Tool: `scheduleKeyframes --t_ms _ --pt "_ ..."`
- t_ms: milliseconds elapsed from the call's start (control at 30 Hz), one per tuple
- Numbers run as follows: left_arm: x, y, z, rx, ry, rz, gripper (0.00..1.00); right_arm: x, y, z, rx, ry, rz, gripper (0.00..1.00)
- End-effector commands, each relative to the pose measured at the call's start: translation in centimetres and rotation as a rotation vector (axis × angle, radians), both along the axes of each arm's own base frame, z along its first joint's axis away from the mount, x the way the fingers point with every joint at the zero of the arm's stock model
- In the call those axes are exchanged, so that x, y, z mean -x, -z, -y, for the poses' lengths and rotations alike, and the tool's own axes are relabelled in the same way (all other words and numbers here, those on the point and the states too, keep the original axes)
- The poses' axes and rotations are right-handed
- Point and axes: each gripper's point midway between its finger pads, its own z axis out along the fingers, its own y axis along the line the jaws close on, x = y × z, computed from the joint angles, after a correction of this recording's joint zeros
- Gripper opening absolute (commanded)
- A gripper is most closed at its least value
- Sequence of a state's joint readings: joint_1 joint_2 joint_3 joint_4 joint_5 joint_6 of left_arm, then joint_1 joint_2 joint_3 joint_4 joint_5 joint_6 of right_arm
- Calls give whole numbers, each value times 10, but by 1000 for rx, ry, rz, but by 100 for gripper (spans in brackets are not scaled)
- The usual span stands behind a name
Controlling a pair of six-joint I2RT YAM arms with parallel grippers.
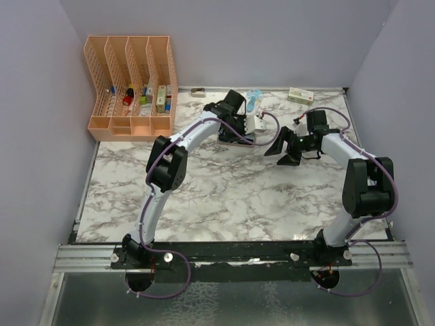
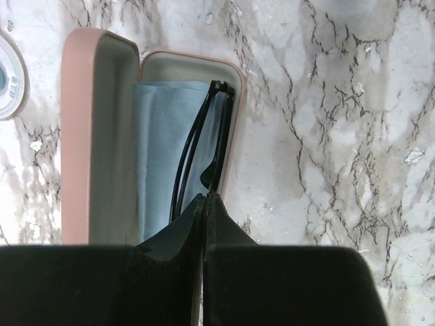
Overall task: Organize the sunglasses
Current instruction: Adjust the sunglasses in the sunglasses case.
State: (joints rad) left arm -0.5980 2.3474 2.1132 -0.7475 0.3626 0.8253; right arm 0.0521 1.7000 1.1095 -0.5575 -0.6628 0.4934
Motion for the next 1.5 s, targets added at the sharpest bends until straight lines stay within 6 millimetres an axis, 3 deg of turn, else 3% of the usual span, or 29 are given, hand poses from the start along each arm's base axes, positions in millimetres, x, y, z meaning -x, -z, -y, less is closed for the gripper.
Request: scheduleKeyframes --t_ms 0,167,333,767,1267,1467 --pt "16 0 4 15 47 -51 0 -3 -3 3 11 16 9 73" --pt "20 2 1 2 55 -57 0 -3 -1 2 5 15 4 73" --pt "11 15 -2 -32 37 -42 0 -4 0 3 4 16 5 73" --pt "-5 26 5 -36 32 -16 0 1 5 3 3 22 -6 73" --pt "-28 -4 12 11 8 76 0 0 4 -1 -24 25 -8 73" --pt "-33 -23 3 14 -35 109 0 0 3 -1 -26 26 -4 73"
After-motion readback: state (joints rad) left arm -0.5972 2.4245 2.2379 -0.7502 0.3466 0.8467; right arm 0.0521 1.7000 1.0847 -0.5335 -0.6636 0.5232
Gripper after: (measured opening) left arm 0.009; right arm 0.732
